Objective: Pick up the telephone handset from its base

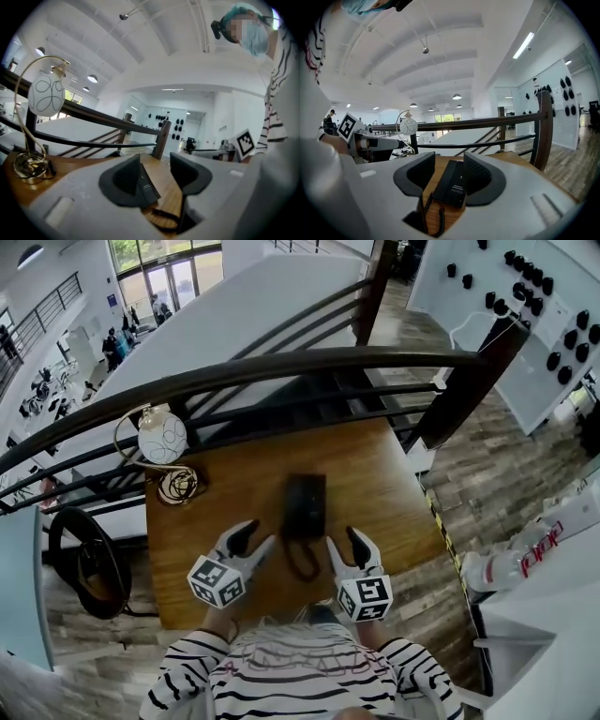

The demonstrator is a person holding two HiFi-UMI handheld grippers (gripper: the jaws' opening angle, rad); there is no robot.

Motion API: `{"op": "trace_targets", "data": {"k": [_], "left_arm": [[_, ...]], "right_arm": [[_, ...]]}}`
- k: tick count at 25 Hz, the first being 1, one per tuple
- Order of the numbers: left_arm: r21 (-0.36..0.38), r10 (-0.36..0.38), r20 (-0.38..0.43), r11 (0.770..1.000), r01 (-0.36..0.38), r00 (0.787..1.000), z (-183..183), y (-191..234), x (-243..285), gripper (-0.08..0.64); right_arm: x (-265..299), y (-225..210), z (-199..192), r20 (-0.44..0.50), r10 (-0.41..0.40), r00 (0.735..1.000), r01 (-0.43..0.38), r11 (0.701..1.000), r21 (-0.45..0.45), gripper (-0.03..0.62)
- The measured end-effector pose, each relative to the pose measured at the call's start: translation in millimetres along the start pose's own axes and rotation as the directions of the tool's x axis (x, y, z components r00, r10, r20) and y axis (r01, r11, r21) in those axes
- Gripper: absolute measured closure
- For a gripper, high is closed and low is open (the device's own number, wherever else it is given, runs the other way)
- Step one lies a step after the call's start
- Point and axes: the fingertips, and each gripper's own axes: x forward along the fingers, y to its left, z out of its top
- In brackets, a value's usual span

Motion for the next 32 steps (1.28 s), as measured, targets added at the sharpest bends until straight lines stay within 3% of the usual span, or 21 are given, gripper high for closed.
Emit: {"op": "trace_targets", "data": {"k": [18, 24, 32], "left_arm": [[-0.036, 0.168, 0.001, 0.985, -0.168, 0.986, -24.3, 72.7, 97.9, 0.360], [-0.011, 0.163, -0.031, 0.987, -0.163, 0.986, -39.0, 88.7, 124.2, 0.360], [-0.032, 0.152, -0.104, 0.987, -0.156, 0.983, -73.0, 111.8, 150.0, 0.360]], "right_arm": [[104.3, -74.2, -20.2, -0.100, 0.189, 0.977, -0.198, 0.977, -0.084, 0.414], [134.4, -81.9, -36.2, -0.127, 0.236, 0.963, -0.252, 0.960, -0.126, 0.400], [161.2, -77.0, -77.3, -0.215, 0.277, 0.937, -0.314, 0.935, -0.165, 0.387]]}}
